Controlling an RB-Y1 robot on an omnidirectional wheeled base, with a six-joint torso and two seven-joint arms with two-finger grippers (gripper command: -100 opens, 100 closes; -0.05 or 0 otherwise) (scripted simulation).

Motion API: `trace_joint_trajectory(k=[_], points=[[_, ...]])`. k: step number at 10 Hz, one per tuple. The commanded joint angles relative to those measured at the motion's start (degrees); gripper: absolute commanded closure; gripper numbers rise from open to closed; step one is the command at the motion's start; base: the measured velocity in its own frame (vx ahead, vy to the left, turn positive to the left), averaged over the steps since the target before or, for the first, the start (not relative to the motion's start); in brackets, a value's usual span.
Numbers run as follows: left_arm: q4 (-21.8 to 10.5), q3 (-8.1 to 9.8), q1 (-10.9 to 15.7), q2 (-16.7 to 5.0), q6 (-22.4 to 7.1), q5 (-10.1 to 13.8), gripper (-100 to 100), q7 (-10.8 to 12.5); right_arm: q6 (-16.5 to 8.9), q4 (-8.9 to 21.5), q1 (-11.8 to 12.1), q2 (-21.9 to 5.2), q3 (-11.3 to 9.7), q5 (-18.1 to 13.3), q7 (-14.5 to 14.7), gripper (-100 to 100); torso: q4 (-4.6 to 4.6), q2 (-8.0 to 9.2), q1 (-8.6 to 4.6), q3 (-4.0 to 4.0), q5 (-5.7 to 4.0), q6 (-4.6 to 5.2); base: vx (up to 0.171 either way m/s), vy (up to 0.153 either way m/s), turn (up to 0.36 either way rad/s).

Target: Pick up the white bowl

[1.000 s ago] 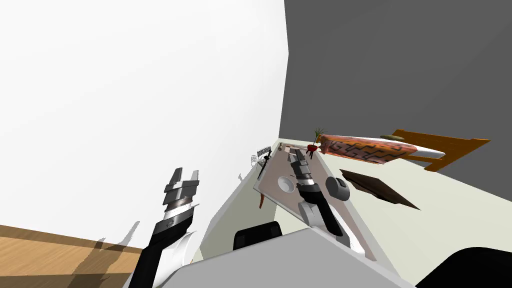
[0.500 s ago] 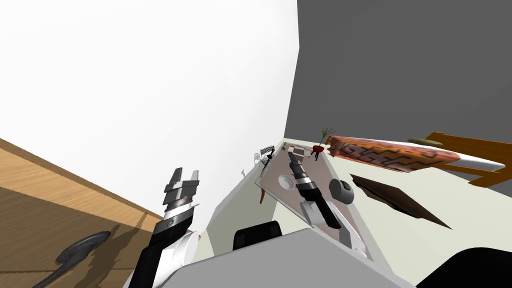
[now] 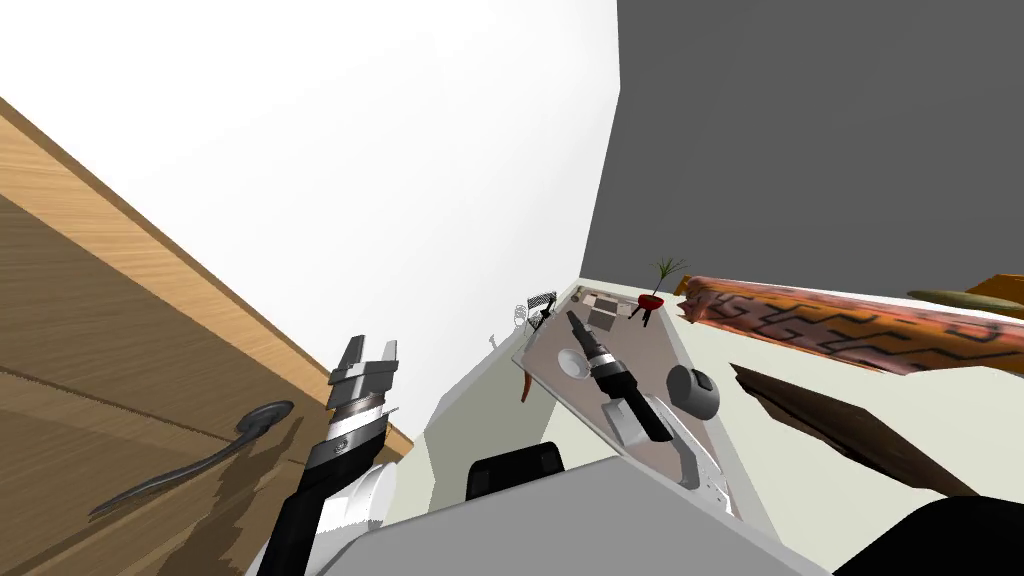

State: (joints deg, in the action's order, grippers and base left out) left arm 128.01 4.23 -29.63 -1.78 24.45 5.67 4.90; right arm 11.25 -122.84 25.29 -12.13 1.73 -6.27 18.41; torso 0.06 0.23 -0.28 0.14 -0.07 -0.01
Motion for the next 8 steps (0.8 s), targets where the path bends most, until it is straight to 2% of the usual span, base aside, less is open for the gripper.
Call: trace_joint_trajectory(k=[1,2,3,5,6,7,8], points=[[0.0,0.0,0.0,0.0,0.0,0.0,0,0.0,-2.9,1.5,-0.4,-1.8,-0.2,-1.0,2.9,-100,0.0,0.0,0.0,0.0,0.0,0.0,-0.082,-0.075,0.282],[0.0,0.0,0.0,0.0,0.0,0.0,0,0.0,-5.1,2.6,-0.7,-3.0,-0.5,-1.8,4.4,-100,0.0,0.01,-0.08,0.01,-0.01,0.0,-0.109,-0.089,0.316],[0.0,0.0,0.0,0.0,0.0,0.0,0,0.0,-5.8,2.6,-0.7,-3.0,-0.5,-1.8,5.1,-100,0.01,0.09,-0.14,0.05,-0.03,0.0,-0.09,-0.062,0.088],[0.0,0.0,0.0,0.0,0.0,0.0,0,0.0,-9.7,5.1,-1.5,-5.4,-1.3,-3.4,8.8,-100,-0.01,-0.05,-0.02,-0.02,-0.01,0.01,-0.067,-0.056,0.271],[0.0,0.0,0.0,0.0,0.0,0.0,0,0.0,-10.6,5.1,-1.5,-5.4,-1.3,-3.4,9.2,-100,-0.01,-0.05,-0.09,-0.03,-0.02,-0.01,-0.066,-0.062,0.092],[0.0,0.01,0.0,0.0,0.0,0.0,0,0.0,-13.1,6.5,-1.8,-6.5,-1.9,-4.3,11.3,-100,-0.01,-0.07,-0.07,-0.04,-0.02,0.06,-0.075,-0.044,0.152],[0.0,0.0,0.0,0.0,0.0,0.0,0,0.0,-14.4,8.0,-2.1,-7.7,-2.5,-5.1,12.9,-100,-0.01,-0.06,-0.03,-0.03,-0.01,0.02,-0.09,-0.058,0.331]])
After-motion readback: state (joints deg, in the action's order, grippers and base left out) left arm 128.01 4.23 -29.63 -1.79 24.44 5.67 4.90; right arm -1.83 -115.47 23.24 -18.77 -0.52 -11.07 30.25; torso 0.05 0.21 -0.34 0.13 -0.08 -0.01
